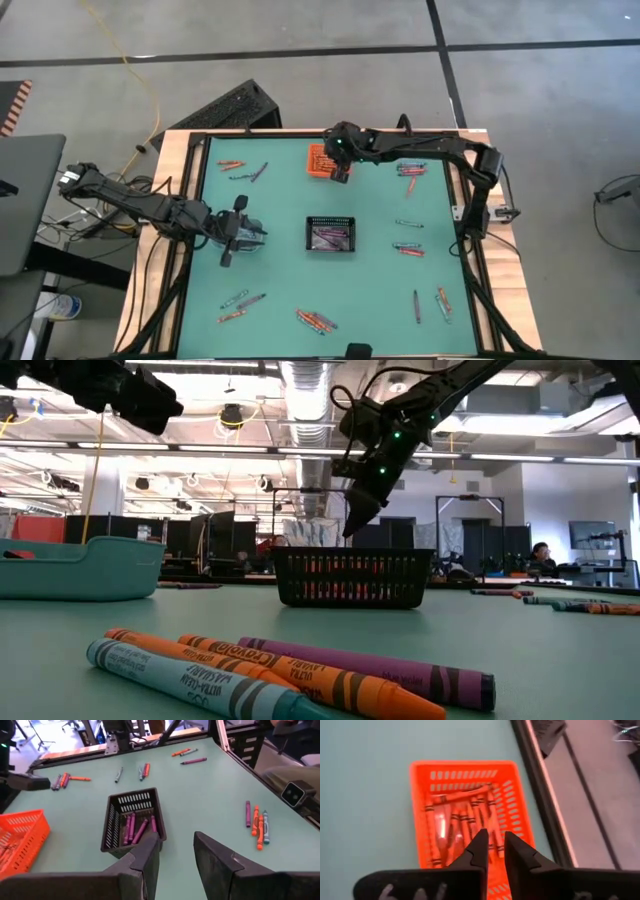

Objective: Sort crayons
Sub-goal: Put the orange crayon into the orange bin, then put the blue crayon into the light blue bin

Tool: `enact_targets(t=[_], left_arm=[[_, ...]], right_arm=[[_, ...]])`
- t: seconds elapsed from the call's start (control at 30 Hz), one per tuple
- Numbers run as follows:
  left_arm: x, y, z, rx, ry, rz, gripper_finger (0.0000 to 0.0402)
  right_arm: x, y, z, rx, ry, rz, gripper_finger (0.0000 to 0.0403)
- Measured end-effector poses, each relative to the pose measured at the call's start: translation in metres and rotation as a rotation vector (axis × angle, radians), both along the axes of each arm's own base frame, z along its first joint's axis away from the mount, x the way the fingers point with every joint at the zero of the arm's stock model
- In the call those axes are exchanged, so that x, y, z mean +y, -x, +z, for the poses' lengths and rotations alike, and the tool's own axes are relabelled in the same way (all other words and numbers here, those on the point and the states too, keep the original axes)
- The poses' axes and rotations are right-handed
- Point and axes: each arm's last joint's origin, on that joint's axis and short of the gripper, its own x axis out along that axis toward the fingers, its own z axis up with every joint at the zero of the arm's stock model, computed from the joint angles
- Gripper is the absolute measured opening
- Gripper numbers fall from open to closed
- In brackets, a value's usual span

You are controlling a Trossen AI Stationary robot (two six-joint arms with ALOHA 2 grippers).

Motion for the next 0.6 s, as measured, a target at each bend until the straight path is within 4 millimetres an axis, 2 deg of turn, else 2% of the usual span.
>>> enact_targets(t=[0.23, 0.37, 0.6], left_arm=[[0.004, 0.01, 0.011, -0.08, -0.004, 0.017, 0.0111], [0.009, 0.021, 0.017, -0.12, 0.013, 0.078, 0.0111], [0.017, 0.041, 0.021, -0.136, 0.062, 0.166, 0.0111]], right_arm=[[0.006, 0.008, 0.011, 0.039, 0.01, -0.016, 0.0084], [0.015, 0.02, 0.025, 0.103, -0.07, -0.052, 0.0095], [0.036, 0.064, 0.05, 0.265, -0.289, -0.101, 0.0111]])
